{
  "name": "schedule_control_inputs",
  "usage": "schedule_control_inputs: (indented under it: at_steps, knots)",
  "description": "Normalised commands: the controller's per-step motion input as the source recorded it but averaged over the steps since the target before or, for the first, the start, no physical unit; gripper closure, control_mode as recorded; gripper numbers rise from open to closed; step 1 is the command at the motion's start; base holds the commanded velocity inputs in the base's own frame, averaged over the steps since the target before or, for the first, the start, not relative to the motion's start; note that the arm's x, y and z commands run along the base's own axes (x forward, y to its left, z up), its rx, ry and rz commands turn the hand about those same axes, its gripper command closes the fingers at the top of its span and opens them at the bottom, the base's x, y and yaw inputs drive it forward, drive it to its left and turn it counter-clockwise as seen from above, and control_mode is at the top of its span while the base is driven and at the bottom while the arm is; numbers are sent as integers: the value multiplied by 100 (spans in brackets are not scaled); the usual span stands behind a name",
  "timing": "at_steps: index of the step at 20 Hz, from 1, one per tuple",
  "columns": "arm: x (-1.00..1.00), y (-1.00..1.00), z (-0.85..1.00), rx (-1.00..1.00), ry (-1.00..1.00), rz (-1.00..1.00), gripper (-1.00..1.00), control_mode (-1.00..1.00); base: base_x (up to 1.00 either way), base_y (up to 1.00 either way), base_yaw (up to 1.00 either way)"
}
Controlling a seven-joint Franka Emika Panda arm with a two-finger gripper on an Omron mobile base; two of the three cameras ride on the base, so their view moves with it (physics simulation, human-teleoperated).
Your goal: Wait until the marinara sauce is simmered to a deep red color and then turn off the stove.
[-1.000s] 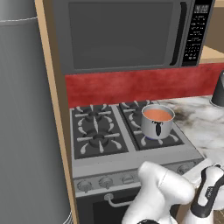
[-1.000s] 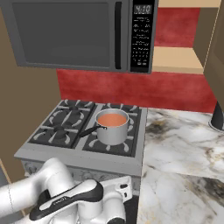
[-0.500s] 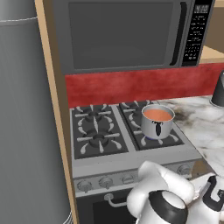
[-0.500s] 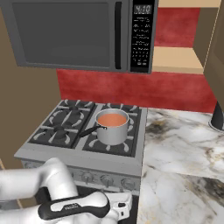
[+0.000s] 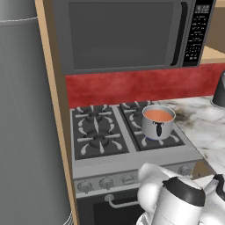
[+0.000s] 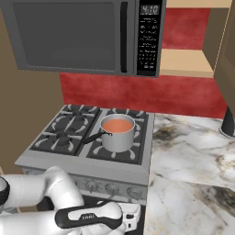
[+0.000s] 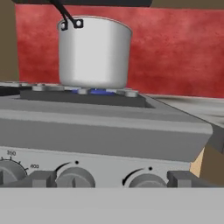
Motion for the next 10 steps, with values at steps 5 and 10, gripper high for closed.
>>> schedule_control_inputs:
  at_steps: [5, 10]
  knots:
    - [17, -17, -1, 4, -2, 0, -100, -100, 0, 0, 0]
    - [3, -8, -8, 1, 0, 0, -100, -100, 0, 0, 0]
